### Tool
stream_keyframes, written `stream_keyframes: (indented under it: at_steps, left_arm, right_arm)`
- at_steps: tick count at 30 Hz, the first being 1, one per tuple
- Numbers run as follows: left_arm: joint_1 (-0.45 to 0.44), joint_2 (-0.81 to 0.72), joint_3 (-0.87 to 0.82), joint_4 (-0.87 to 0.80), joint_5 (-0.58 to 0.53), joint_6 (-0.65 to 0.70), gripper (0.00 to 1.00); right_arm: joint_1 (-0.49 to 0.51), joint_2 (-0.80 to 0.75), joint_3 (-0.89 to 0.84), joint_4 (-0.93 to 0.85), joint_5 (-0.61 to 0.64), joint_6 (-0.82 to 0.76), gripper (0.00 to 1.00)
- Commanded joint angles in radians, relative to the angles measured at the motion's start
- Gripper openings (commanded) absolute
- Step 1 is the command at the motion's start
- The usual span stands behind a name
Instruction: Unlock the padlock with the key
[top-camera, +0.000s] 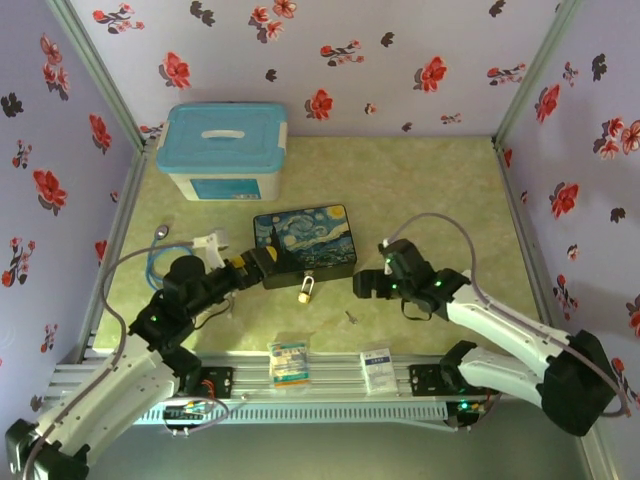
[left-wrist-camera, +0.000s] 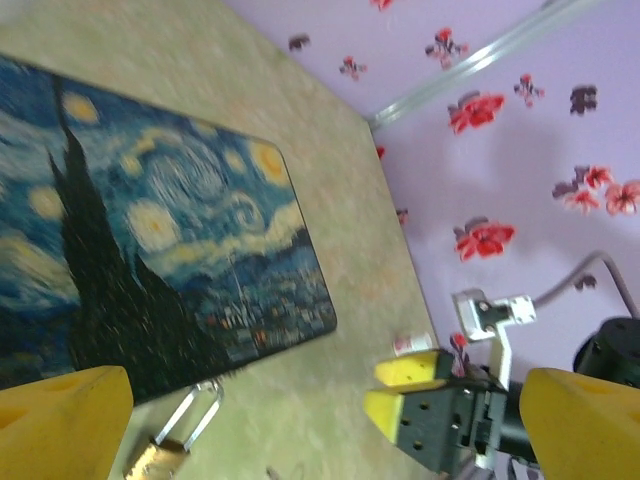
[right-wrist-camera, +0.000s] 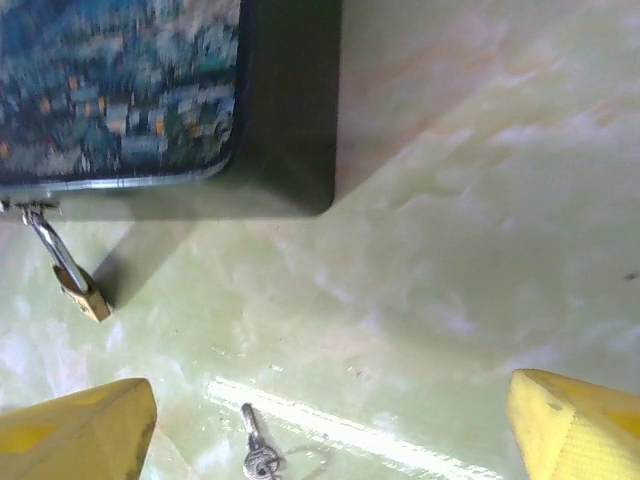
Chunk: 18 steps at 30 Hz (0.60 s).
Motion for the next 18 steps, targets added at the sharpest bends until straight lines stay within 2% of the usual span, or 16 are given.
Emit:
stream_keyframes:
  at_steps: [1,4,7,11,14,18]
  left_arm:
    - [-0.084,0.007,-0.008,0.002,-0.117,-0.068,1.0]
    - [-0.188,0.022,-0.046,0.04,-0.246,-0.136,1.0]
    - [-0.266,0.087,-0.037,0.03,-0.308,-0.182,1.0]
    - [-0.361,0.222,-0.02,0.103,-0.342,-0.214,1.0]
    - [-0.405,0.334,-0.01,0.194,-0.353,-0.228,1.0]
    - [-0.438,0.439,0.003,0.283,-0.383,-0.232,1.0]
  right_arm:
    - [0.085,0.026,-0.018,0.033,0.089,0.089,0.89]
    - [0.172,0.06,-0.014,0.029,0.158,0.142,0.89]
    - [0.231,0.1,-0.015,0.035,0.209,0.186,0.86]
    - [0.28,0.147,-0.042,0.128,0.192,0.211,0.73]
    - [0.294,0.182,-0.046,0.154,0.163,0.214,0.58]
    - [0.31,0.204,-0.078,0.189,0.148,0.228,0.55]
